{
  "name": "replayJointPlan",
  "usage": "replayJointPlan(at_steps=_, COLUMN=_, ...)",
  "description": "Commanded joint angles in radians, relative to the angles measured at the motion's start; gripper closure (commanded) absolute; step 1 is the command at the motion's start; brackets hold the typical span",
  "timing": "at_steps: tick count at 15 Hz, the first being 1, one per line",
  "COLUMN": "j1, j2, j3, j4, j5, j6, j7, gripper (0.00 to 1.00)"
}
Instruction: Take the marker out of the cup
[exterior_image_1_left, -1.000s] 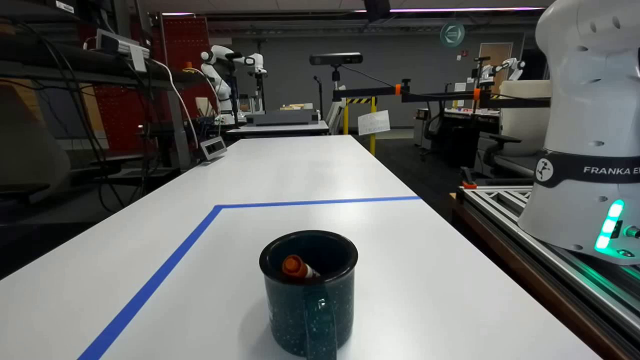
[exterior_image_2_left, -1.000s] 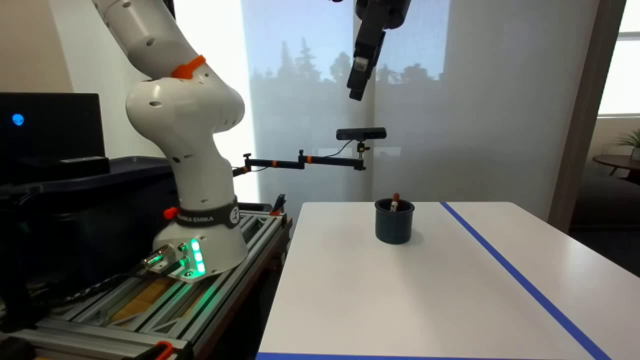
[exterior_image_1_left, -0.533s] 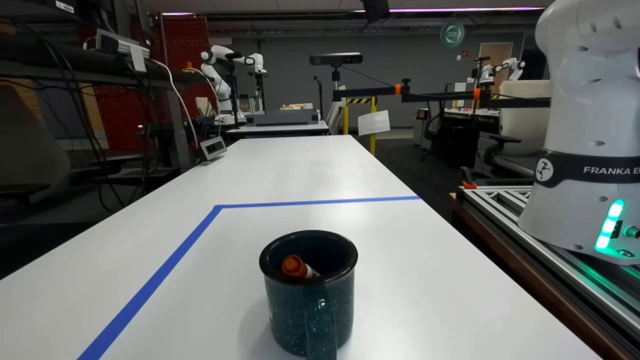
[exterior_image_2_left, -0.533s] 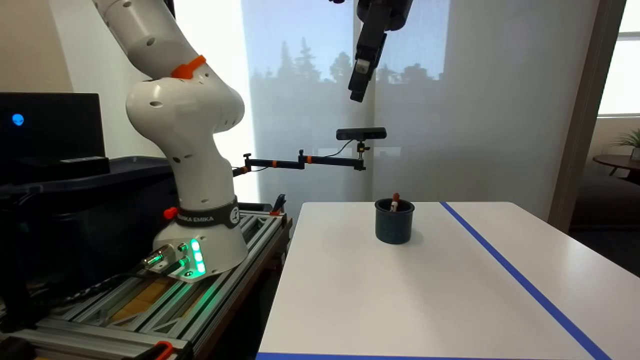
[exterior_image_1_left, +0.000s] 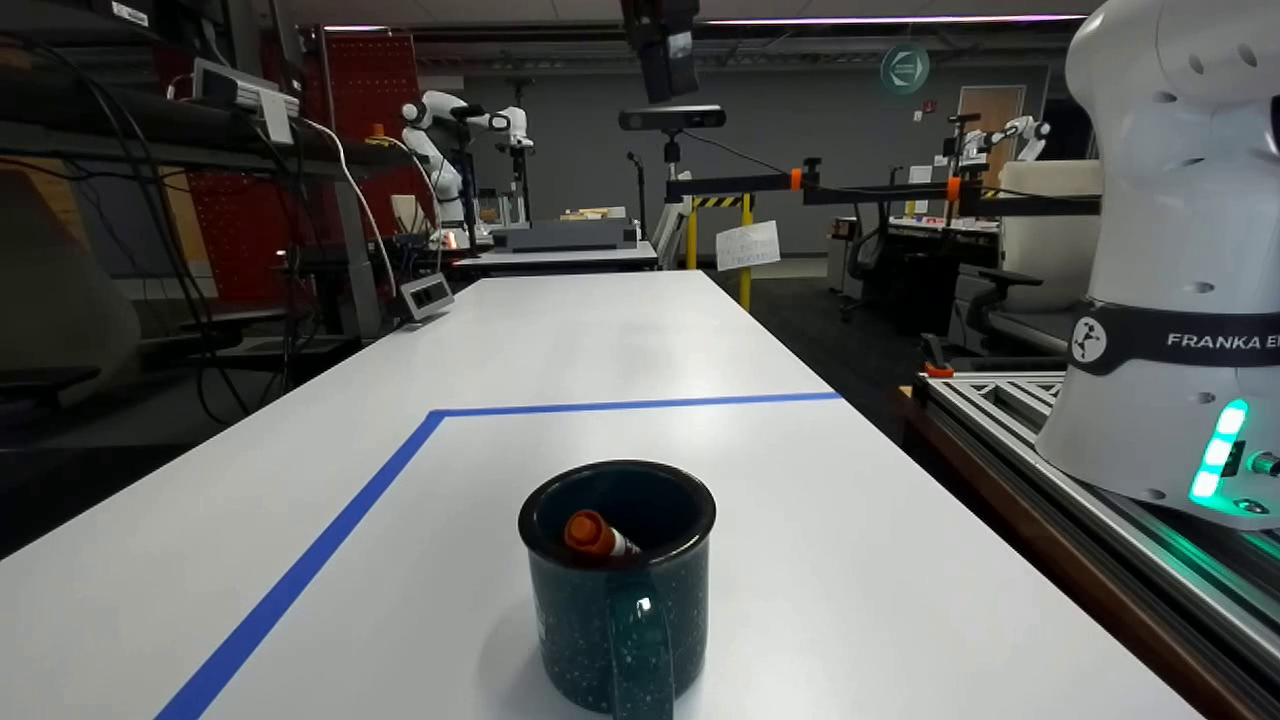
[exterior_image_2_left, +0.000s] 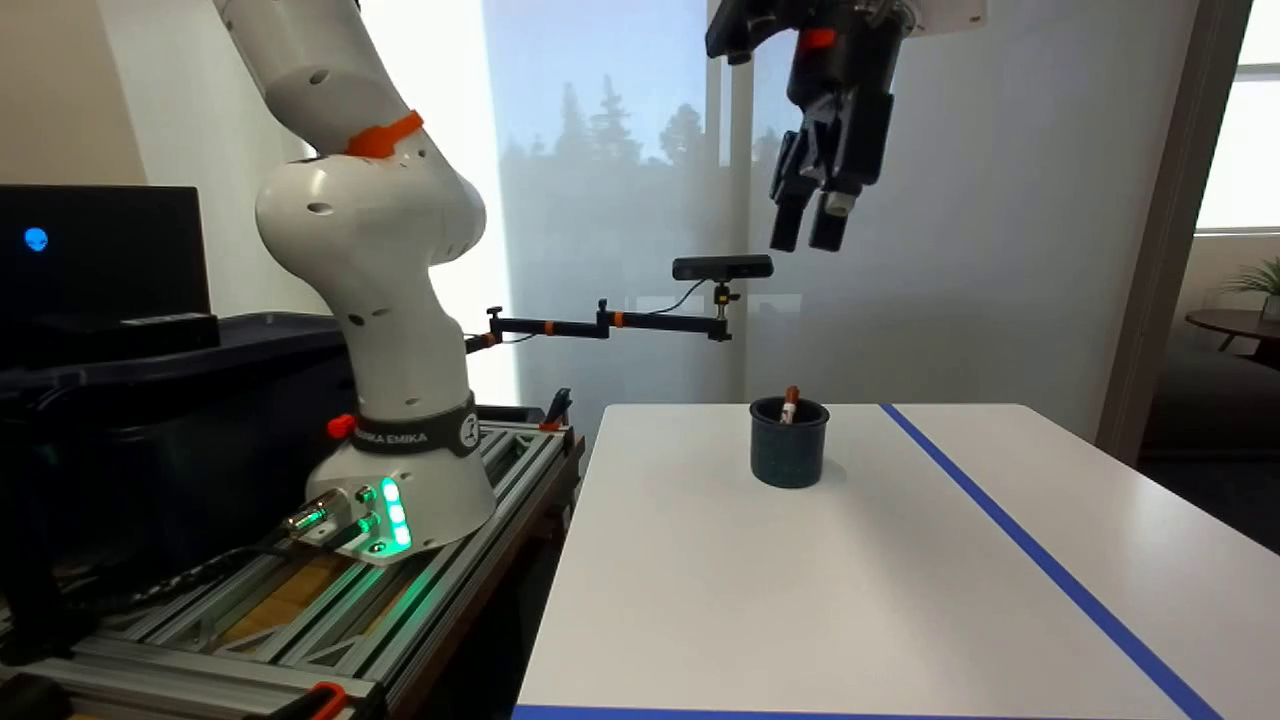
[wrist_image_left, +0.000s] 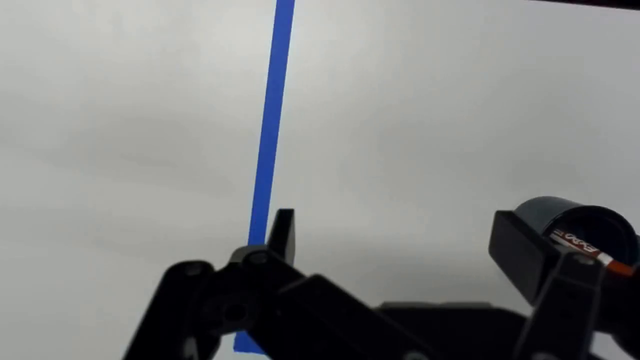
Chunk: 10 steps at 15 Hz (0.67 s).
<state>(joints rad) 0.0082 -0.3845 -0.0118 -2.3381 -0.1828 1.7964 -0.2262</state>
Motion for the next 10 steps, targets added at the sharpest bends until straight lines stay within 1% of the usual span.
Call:
replayJointPlan(at_steps=1, j1=0.048, j2=0.074, j3=-0.025, j4=0.025, j5=0.041, j6=0.109, j7=-0.16, gripper=0.0)
replayJointPlan(at_steps=6, j1=0.091, j2=0.139, j3=-0.022, j4=-0.004, j5=0.106, j6=0.253, j7=-0.388, gripper=0.0)
replayJointPlan(at_steps=10, j1=0.119, j2=0.17, j3=-0.013, j4=-0.026, j5=0.18, j6=0.326, j7=-0.588, gripper=0.0)
